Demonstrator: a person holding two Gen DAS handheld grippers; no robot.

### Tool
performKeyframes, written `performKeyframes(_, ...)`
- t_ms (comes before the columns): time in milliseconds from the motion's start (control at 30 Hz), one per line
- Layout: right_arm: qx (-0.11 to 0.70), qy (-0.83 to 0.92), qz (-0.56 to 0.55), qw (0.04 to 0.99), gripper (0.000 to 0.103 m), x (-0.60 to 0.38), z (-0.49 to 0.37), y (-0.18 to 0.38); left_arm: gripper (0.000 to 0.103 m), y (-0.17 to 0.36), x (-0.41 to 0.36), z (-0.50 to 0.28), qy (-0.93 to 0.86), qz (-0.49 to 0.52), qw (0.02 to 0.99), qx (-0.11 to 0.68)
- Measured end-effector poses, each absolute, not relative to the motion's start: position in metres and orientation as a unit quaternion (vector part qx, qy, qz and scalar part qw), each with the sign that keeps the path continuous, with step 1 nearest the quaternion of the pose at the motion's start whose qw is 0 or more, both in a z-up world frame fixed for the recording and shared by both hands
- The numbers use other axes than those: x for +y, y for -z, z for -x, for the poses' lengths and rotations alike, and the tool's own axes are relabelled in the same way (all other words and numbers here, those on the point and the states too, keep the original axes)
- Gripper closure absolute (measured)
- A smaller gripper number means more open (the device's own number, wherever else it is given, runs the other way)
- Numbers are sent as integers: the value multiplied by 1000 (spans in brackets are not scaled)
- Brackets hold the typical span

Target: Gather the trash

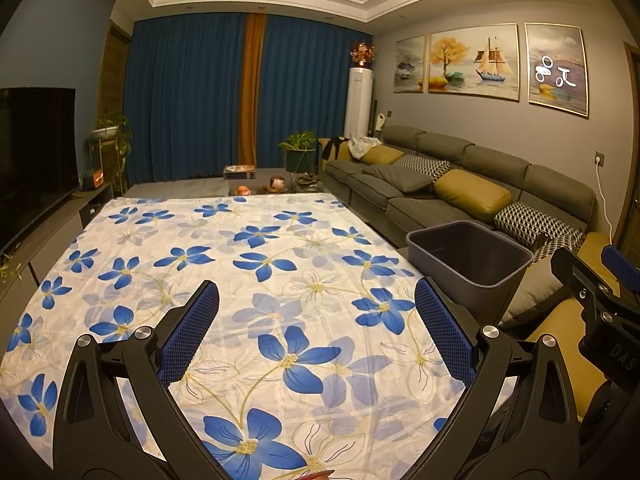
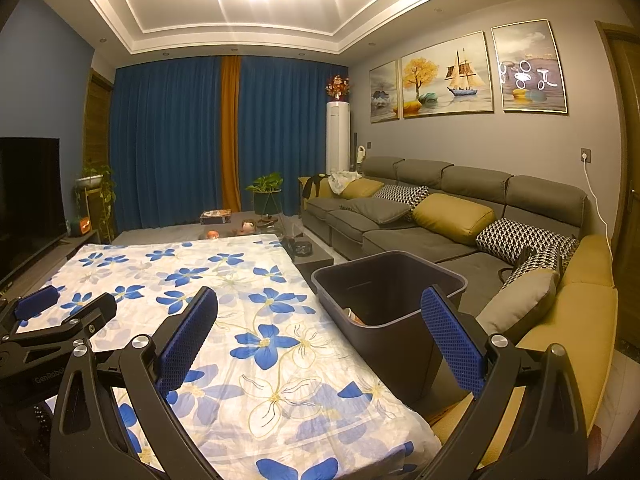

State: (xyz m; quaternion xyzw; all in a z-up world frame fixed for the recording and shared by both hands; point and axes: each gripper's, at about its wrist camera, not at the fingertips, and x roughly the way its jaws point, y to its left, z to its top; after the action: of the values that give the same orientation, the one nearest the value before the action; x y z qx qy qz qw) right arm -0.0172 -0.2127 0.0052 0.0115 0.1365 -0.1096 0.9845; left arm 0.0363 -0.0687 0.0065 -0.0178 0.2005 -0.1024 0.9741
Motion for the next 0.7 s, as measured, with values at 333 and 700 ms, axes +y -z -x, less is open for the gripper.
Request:
performKeyframes(333, 135, 109, -12, 985, 5, -212, 17, -6, 6, -6, -69, -36, 103, 18, 974, 200)
performKeyframes(700, 135, 109, -12, 985, 5, -212, 18, -6, 7, -7, -69, -36, 102, 18, 974, 200)
